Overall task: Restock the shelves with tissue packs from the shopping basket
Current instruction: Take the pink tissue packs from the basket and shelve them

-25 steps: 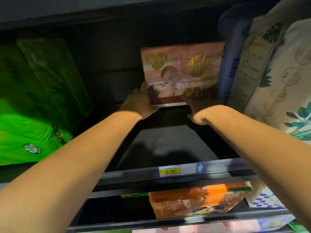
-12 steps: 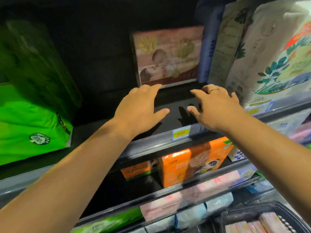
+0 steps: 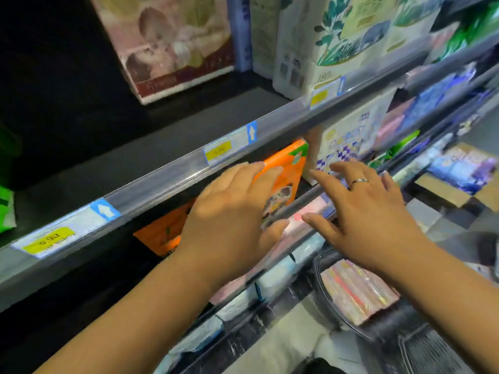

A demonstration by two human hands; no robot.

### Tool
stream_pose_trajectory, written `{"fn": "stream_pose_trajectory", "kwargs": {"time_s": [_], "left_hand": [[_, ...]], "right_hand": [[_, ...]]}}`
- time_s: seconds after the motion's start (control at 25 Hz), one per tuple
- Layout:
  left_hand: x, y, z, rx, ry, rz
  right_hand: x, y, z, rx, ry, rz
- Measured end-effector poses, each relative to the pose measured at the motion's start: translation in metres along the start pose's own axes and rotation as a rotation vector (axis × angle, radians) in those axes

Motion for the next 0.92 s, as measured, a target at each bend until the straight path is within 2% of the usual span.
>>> {"fn": "stream_pose_trajectory", "kwargs": {"time_s": [0.2, 0.36, 0.6, 0.92], "left_hand": [[-0.045, 0.009, -0.074, 0.193, 0.03, -0.113], [-0.098, 0.001, -0.14, 0.263, 0.044, -0.215], [-0.176, -0.027, -0.238, 0.469, 0.053, -0.229], [-0.24, -0.059, -0.359, 0.638, 0.026, -0.268]], "right_hand": [[-0.05, 0.063, -0.059, 0.159, -0.049, -0.116], [-0.102, 0.107, -0.1, 0.306, -0.158, -0.24], [-0.186, 0.155, -0.15, 0.462, -0.226, -0.365], [-0.277, 0.2, -0.234, 0.614, -0.326, -0.51]]}}
Point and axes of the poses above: each hand's wrist, its own y-axis away from the middle knuckle, its own z-axis out of the back of the hand, x = y × z, the point moved 5 cm from there along -y, towards the middle knuckle, and after that the axes turned 12 degrees about z, right-handed, at the moved point
